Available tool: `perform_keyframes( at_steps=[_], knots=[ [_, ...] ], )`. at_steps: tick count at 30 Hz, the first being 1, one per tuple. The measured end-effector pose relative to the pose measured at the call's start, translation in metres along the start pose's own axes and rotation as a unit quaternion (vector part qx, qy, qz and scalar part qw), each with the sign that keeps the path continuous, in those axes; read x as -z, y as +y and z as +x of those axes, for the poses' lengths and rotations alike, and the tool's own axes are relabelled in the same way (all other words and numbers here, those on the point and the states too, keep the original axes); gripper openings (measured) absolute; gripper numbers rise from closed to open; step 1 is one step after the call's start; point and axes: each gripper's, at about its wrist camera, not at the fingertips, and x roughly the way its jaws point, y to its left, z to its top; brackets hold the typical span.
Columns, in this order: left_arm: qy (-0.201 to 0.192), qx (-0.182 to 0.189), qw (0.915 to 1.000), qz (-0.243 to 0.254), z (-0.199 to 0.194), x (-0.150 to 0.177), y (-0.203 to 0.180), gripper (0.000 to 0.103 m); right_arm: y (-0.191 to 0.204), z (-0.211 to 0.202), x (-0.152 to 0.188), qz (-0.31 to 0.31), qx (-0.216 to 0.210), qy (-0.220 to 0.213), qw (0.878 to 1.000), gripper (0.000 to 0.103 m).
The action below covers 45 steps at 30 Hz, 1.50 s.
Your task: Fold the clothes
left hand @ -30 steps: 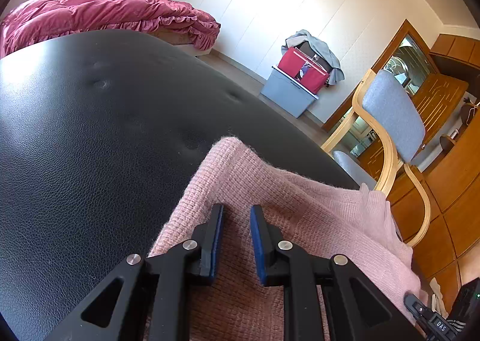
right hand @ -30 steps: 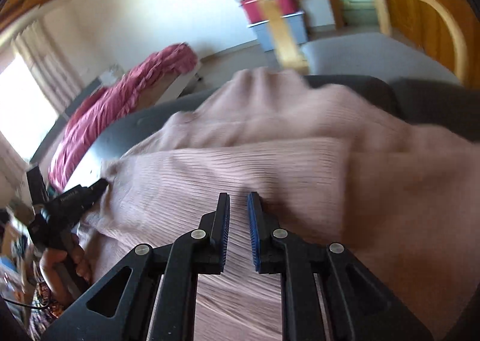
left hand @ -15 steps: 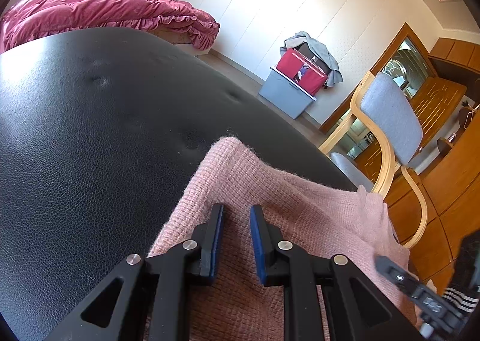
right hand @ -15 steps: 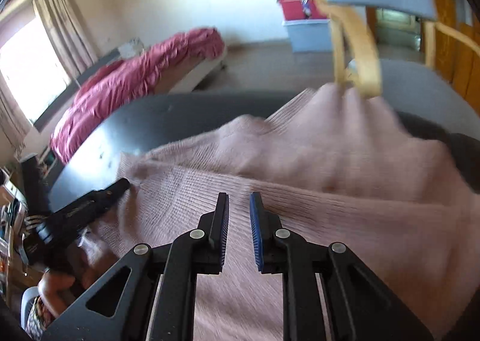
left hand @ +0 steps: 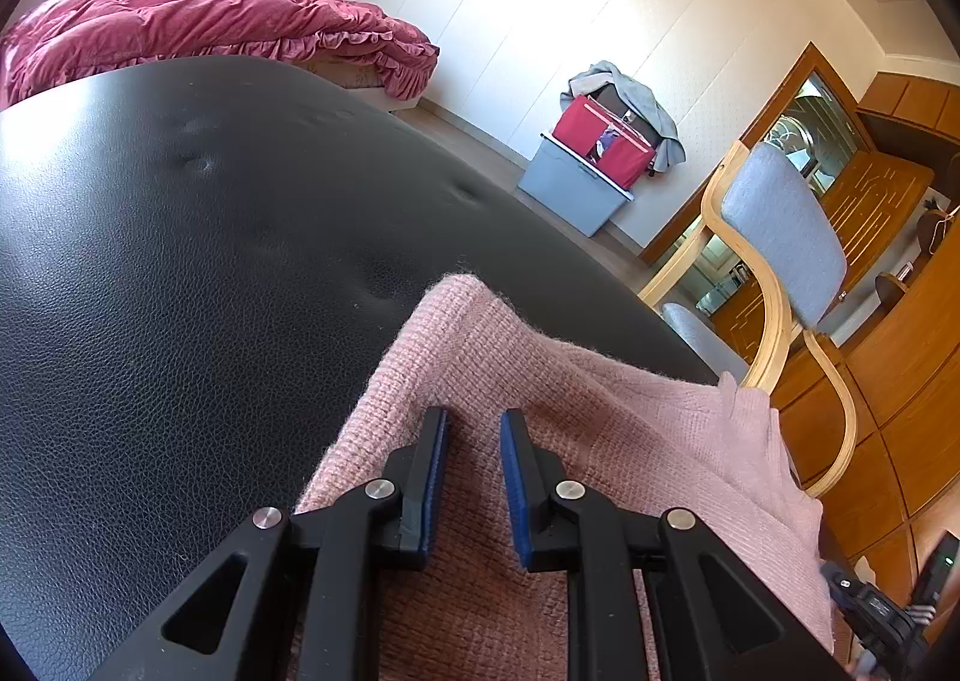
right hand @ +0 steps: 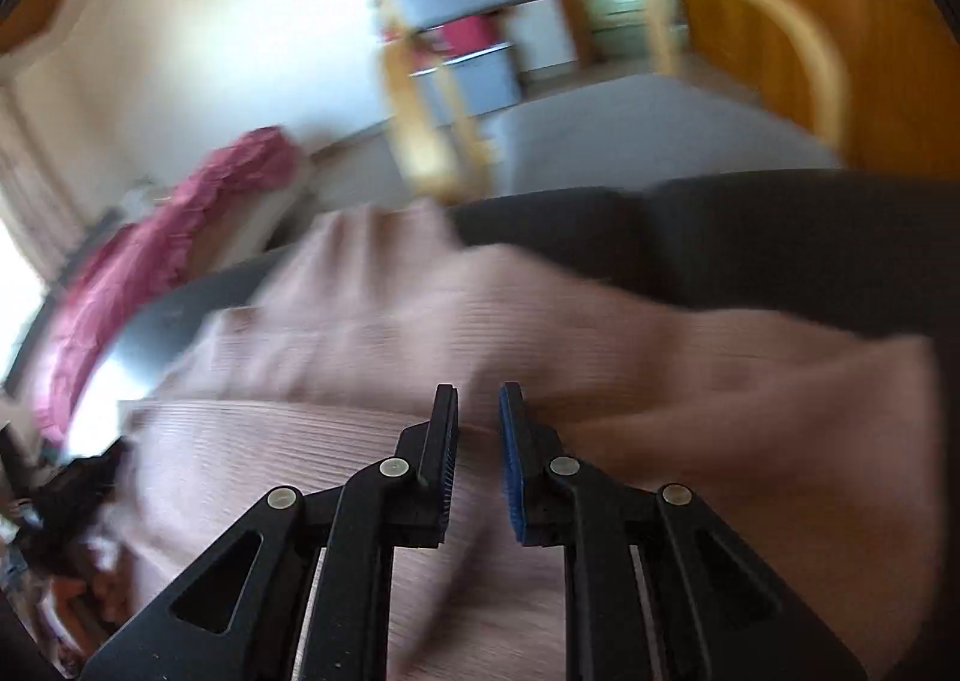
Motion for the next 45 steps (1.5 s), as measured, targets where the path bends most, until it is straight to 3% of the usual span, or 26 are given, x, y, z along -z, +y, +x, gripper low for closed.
perform_keyframes(
  at_steps=[2,4,9,12,17,19,23,27,34,39,45],
  knots=[
    [0.000,0.002,1.0000,-0.002,0.000,0.000,0.001,0.018,0.008,-0.015,0.005,-0.014,-0.002,-0.009,1.000,0.027],
    [0.000,0.004,1.0000,-0.004,0.000,0.000,0.002,0.018,0.035,-0.021,0.014,-0.050,-0.051,-0.005,0.997,0.027],
    [0.000,0.009,0.9999,-0.007,-0.001,0.000,0.007,0.018,0.125,0.009,0.042,-0.134,-0.162,0.075,0.975,0.026],
    [0.001,0.012,0.9999,-0.010,-0.001,-0.001,0.010,0.018,0.145,0.031,0.056,-0.149,-0.166,0.115,0.968,0.027],
    [0.001,0.014,0.9999,-0.011,-0.001,0.000,0.011,0.018,0.105,0.022,0.056,-0.124,-0.171,0.109,0.971,0.022],
    [0.002,0.014,0.9998,-0.011,-0.001,0.000,0.011,0.018,0.079,0.012,0.056,-0.096,-0.167,0.102,0.976,0.016],
    [0.002,0.014,0.9998,-0.010,-0.001,-0.001,0.011,0.018,0.027,-0.011,0.055,-0.043,-0.158,0.085,0.983,0.016],
    [0.002,0.013,0.9999,-0.009,-0.001,-0.001,0.011,0.018,-0.001,-0.025,0.058,0.007,-0.162,0.091,0.983,0.016],
    [0.003,0.014,0.9999,-0.009,-0.002,-0.003,0.013,0.018,0.014,-0.027,0.028,0.004,-0.186,0.033,0.982,0.033],
    [0.002,0.015,0.9998,-0.010,-0.003,-0.002,0.014,0.018,0.029,0.008,0.007,0.015,-0.171,0.048,0.984,0.034],
    [0.002,0.017,0.9998,-0.011,-0.003,-0.002,0.016,0.018,0.016,-0.010,0.011,0.013,-0.101,0.025,0.995,0.034]
  ],
)
